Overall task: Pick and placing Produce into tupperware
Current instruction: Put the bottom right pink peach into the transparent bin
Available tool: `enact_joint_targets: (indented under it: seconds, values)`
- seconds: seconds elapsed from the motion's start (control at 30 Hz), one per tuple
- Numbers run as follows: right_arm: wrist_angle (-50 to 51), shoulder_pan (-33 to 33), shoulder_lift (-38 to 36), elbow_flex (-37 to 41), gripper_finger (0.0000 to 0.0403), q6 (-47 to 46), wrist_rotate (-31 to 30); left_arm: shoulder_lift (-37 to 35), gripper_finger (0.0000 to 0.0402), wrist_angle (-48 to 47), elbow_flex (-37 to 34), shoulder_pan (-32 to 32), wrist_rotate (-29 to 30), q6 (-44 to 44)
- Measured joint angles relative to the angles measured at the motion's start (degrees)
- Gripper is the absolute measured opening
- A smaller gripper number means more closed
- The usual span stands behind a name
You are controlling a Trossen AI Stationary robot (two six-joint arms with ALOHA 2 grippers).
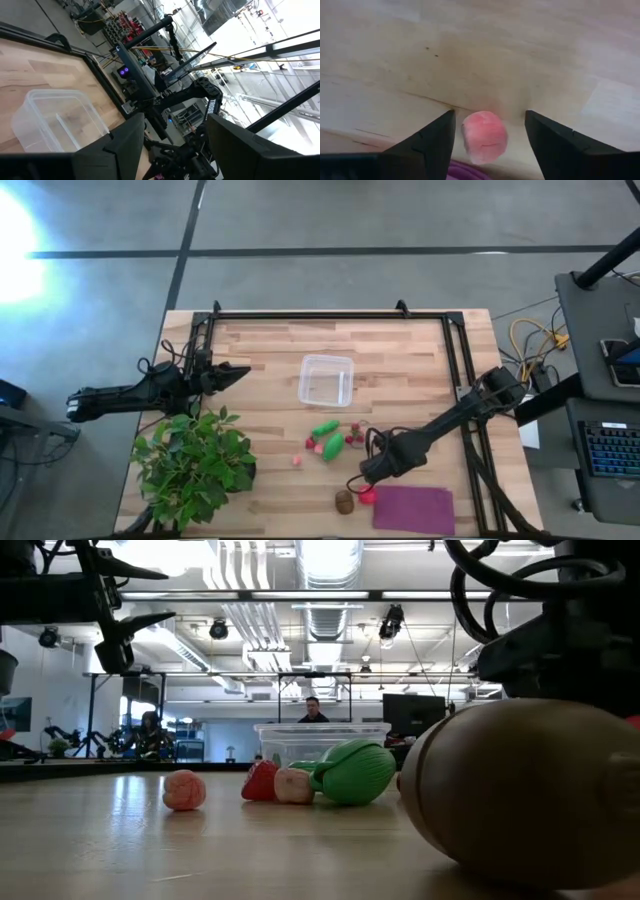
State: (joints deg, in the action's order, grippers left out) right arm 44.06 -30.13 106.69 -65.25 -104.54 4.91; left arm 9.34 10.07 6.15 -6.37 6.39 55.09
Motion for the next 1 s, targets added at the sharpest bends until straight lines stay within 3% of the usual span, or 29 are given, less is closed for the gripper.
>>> enact_joint_targets:
  seconds: [0.3,1.0]
  values:
    - [-1.89,-0.67,-0.1,0.67,0.0247,-1.52,-0.14,0.0,0.0201,0.0,0.0,0.0,-0.02,0.0]
    - [-2.67,-1.52,0.01,0.19,0.0133,-1.9,1.09,0.0,0.0201,0.0,0.0,0.02,0.0,0.0]
